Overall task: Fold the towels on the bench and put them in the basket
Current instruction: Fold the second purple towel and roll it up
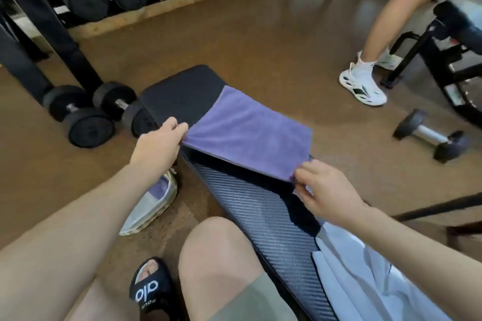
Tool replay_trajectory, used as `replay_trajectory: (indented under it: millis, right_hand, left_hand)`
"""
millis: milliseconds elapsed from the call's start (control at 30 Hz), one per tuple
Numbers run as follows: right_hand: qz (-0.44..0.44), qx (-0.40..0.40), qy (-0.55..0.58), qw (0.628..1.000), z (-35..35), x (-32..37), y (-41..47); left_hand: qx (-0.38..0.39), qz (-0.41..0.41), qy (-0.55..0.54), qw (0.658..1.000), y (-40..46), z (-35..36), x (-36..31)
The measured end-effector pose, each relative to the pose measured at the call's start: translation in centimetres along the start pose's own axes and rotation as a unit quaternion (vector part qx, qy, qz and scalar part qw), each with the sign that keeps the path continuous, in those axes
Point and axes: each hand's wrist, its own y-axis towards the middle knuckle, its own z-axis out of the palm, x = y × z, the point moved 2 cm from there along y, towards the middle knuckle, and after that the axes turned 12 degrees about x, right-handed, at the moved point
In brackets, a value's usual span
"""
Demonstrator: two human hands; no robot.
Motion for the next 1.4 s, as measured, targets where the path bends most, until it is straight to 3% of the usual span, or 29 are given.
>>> replay_trajectory:
  millis: [133,267,333,400,500,533,567,700,800,933,1067,1133,1267,1333,1400]
  right_hand:
    - [-0.013,0.082,0.037,0.996,5.8,3.0,-1.9]
    - [-0.007,0.074,0.06,0.995,6.2,4.6,-1.6]
    - [-0.006,0.08,0.067,0.995,6.2,5.2,-1.5]
    - [0.001,0.088,0.083,0.993,6.3,5.3,-1.5]
    - [0.0,0.107,0.108,0.988,6.5,5.9,-1.3]
    - [0.0,0.112,0.109,0.988,6.5,6.3,-1.3]
    - [0.002,0.114,0.113,0.987,6.6,6.6,-1.3]
    - [0.02,0.117,0.137,0.983,6.7,7.4,-1.2]
    - [0.022,0.112,0.127,0.985,7.3,8.0,-1.0]
    - [0.037,0.118,0.131,0.984,7.9,9.3,0.3]
    - [0.068,0.157,0.266,0.949,6.9,8.9,1.5]
    - [0.102,0.116,0.335,0.93,5.3,7.1,2.5]
    - [0.281,-0.049,0.261,0.922,2.8,-1.6,4.9]
    - [0.382,-0.014,0.182,0.906,2.6,-5.8,5.6]
    - [0.446,0.058,0.178,0.875,2.9,-8.4,5.6]
  left_hand:
    - [0.105,-0.066,-0.022,0.992,-2.2,5.0,0.3]
    - [0.082,-0.127,-0.135,0.979,-2.8,5.4,0.1]
    - [0.074,-0.174,-0.222,0.956,-2.7,5.8,0.2]
    - [0.08,-0.267,-0.374,0.885,-2.2,6.5,0.3]
    - [0.053,-0.357,-0.643,0.675,-1.5,7.1,-0.3]
    - [0.042,-0.366,-0.675,0.639,-1.3,7.2,-0.5]
    - [0.033,-0.367,-0.679,0.635,-1.2,7.0,-0.8]
    - [-0.02,-0.368,-0.575,0.731,-1.1,6.3,-0.7]
    - [-0.024,-0.362,-0.507,0.782,-0.5,5.9,0.2]
    - [-0.022,-0.329,-0.466,0.821,1.2,5.3,1.1]
    - [0.015,-0.357,-0.486,0.798,1.8,5.6,1.5]
    - [0.039,-0.375,-0.543,0.751,1.4,5.8,0.7]
    - [0.039,-0.359,-0.67,0.649,-1.0,5.2,-3.5]
    - [0.051,-0.349,-0.687,0.635,-2.6,4.9,-5.7]
    - [0.074,-0.347,-0.676,0.646,-3.9,5.1,-7.6]
